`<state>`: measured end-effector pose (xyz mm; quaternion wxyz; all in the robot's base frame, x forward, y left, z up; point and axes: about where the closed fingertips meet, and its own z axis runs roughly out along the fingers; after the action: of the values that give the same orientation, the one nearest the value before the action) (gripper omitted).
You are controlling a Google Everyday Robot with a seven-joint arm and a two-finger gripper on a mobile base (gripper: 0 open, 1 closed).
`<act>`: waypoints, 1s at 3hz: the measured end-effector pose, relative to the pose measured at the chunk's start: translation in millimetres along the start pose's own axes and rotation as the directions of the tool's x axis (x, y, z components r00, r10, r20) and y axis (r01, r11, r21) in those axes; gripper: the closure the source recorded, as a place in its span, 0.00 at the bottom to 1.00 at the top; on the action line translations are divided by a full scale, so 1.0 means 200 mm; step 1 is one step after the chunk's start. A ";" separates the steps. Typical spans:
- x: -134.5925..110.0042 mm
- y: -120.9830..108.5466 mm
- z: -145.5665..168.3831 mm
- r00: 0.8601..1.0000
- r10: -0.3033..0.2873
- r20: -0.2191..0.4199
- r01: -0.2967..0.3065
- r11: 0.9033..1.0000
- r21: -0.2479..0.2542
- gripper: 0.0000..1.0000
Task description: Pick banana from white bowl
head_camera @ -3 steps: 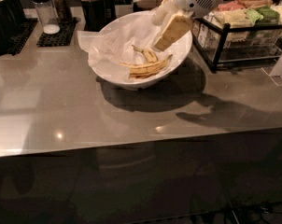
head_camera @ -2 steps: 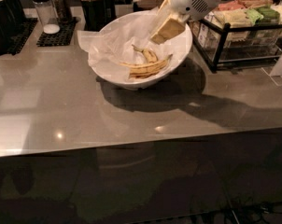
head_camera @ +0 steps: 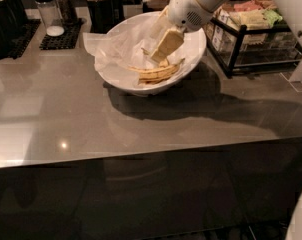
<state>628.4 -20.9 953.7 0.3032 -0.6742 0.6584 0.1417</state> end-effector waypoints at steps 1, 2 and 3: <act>0.03 -0.01 0.08 1.000 0.012 0.003 -0.012 0.999 -0.032 0.24; 0.07 -0.02 0.16 1.000 0.028 0.001 -0.028 0.998 -0.063 0.28; 0.10 -0.03 0.23 0.999 0.039 -0.001 -0.039 0.995 -0.088 0.42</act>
Offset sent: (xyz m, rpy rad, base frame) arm 0.0163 0.0075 -0.0481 0.0007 0.1036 0.0165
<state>645.8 -9.4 908.2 0.2707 -0.6739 0.6644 0.1765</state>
